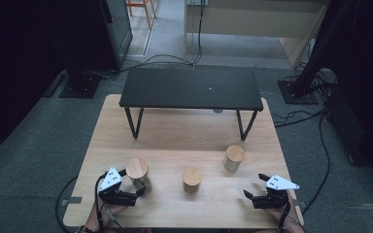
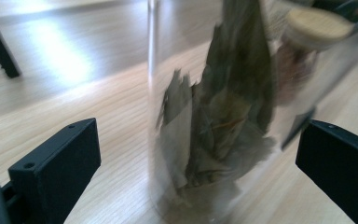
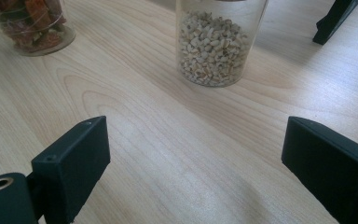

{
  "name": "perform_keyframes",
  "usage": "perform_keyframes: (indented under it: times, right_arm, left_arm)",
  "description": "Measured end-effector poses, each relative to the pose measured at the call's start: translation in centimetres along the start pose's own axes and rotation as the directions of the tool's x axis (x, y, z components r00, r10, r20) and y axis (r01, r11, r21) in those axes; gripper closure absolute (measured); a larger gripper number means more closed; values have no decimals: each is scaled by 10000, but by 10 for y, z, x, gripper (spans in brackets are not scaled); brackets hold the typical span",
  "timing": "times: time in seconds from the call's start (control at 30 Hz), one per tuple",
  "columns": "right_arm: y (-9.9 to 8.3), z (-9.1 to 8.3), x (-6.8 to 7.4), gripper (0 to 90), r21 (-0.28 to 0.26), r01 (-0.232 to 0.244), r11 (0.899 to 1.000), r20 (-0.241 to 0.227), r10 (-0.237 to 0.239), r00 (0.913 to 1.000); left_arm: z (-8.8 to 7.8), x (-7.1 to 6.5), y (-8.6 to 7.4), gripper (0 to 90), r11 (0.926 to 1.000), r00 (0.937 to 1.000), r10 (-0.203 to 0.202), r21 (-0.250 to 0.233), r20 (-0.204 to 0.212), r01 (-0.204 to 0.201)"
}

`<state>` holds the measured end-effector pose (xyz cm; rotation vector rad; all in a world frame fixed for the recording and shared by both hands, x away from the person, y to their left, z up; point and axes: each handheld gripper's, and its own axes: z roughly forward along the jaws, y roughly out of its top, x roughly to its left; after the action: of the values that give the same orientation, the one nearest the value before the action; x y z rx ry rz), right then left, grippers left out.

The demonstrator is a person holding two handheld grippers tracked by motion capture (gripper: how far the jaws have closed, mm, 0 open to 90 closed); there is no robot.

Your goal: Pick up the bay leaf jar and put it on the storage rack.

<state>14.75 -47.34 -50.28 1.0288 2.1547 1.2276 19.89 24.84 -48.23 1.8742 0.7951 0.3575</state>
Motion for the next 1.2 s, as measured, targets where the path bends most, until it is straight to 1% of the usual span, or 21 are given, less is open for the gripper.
perform_keyframes:
  times: [0.1,0.17,0.27,0.33,0.4,0.43,0.5,0.53,0.6,0.7,0.73,0.8,0.9,0.93,0.97,1.0,1.03,1.07,1.13,1.17,1.2]
  right_arm:
    - [0,0,0,75,5,-3,10000,2,3,10000]
    - [0,0,0,75,9,-8,10000,9,8,10000]
    - [0,0,1,75,14,-4,10000,29,4,10000]
    - [0,0,1,75,17,5,10000,34,-5,10000]
    - [0,0,1,75,11,14,10000,42,-14,10000]
    - [0,0,1,76,11,15,10000,48,-15,10000]
    - [0,0,1,75,27,9,10000,55,-9,10000]
    - [0,0,1,75,27,9,10000,55,-9,10000]
    - [1,0,2,75,33,29,10000,68,-29,10000]
    - [0,0,2,75,27,13,10000,95,-14,10000]
    - [0,0,3,75,22,19,10000,110,-19,9999]
    - [0,0,3,75,25,27,10000,110,-27,9999]
    - [1,0,2,75,40,34,10000,100,-34,9999]
    - [1,0,2,75,39,19,10000,96,-19,10000]
    - [1,0,2,75,39,19,10000,96,-19,10000]
    - [0,0,2,75,29,19,10000,100,-19,9999]
    - [0,0,2,75,29,19,10000,100,-19,9999]
    - [0,0,2,75,30,30,10000,99,-30,9999]
    - [0,0,2,75,30,19,10000,88,-19,10000]
    - [0,0,2,75,24,19,10000,93,-19,10000]
    - [0,0,2,75,23,17,10000,94,-17,10000]
  left_arm:
    - [-1,0,2,0,10000,10000,-10,17,-59,10]
    - [-1,0,2,0,9999,9999,-88,-65,-64,88]
    - [2,-5,5,0,10000,9997,-20,-54,-234,18]
    - [3,-4,8,0,10000,9999,46,-56,-164,-46]
    - [4,-7,10,0,9999,9995,61,-119,-325,-65]
    - [4,-7,10,0,9999,9995,61,-119,-325,-65]
    - [6,-9,14,0,9996,9989,101,-246,-462,-112]
    - [6,-9,14,0,9996,9989,101,-246,-462,-112]
    - [7,-8,17,0,9991,9993,211,-354,-298,-222]
    - [8,-9,19,25,9989,9992,309,-337,-256,-317]
    - [9,-11,22,31,9989,9986,416,-190,-314,-422]
    - [9,-11,23,45,9988,9981,496,-32,-354,-497]
    - [7,-11,26,56,9985,9977,546,63,-391,-544]
    - [4,-11,31,57,9980,9970,628,124,-444,-623]
    - [4,-11,31,57,9980,9970,628,124,-444,-623]
    - [0,-12,38,57,9971,9965,740,183,-391,-734]
    - [0,-12,38,57,9971,9965,740,183,-391,-734]
    - [-3,-15,45,57,9957,9951,912,228,-395,-903]
    - [-4,-17,52,57,9946,9944,991,328,-362,-980]
    - [-4,-17,52,58,9946,9944,991,328,-362,-980]
    - [-4,-17,55,72,9939,9940,1038,399,-343,-1024]
